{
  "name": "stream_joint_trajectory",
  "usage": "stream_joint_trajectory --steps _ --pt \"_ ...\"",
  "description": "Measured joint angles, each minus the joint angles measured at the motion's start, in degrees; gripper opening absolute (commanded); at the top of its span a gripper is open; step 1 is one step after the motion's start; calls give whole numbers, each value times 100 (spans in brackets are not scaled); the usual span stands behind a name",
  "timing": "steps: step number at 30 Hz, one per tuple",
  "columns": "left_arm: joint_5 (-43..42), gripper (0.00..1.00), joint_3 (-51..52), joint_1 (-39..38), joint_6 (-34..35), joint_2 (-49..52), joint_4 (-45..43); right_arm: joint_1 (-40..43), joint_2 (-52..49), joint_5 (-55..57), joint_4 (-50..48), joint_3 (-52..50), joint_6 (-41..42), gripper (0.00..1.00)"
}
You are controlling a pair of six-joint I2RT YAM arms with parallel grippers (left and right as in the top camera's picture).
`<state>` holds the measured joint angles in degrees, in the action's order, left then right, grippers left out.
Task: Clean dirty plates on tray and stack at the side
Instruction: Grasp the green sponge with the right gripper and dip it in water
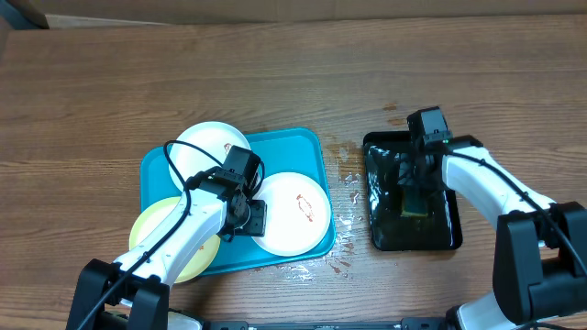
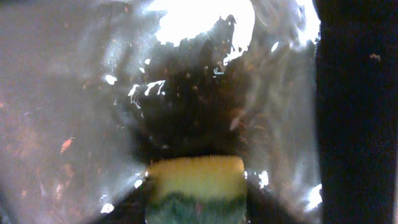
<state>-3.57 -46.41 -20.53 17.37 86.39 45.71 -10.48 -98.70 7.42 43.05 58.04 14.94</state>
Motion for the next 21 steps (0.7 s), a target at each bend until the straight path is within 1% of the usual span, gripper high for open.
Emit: stream_joint_trajectory --steps 1,3,5,10,11,12,13,14,16,17,18,19,20,21 --pt "0 56 -2 0 0 0 0 0 0 4 186 109 -15 63" --pt "17 56 -4 0 0 0 0 0 0 2 448 297 -17 67" --pt "26 56 -4 0 0 0 0 0 0 4 538 334 -11 68" --pt "44 57 -4 0 0 0 -2 0 0 4 210 17 -13 66" --pt "44 57 -4 0 0 0 -2 0 0 2 103 -101 -15 62" --pt "44 57 -4 0 0 0 0 0 0 -13 2 -219 -17 56" --pt "44 56 -4 0 0 0 -2 0 0 -37 -59 -321 -35 14" --pt "44 56 -4 0 0 0 -2 0 -4 -74 -81 -393 -42 4" --pt "44 54 -4 0 0 0 0 -2 7 -107 -101 -407 -11 5" --pt "44 54 -4 0 2 0 -2 0 7 -109 -103 -404 11 29" --pt "44 54 -4 0 0 0 -2 0 7 -111 -76 -393 35 72" --pt "44 55 -4 0 0 0 0 0 7 -105 15 -365 7 90" --pt "44 55 -4 0 0 0 0 0 4 -105 131 -332 7 95" --pt "44 55 -4 0 2 0 0 0 4 -109 308 -271 7 96"
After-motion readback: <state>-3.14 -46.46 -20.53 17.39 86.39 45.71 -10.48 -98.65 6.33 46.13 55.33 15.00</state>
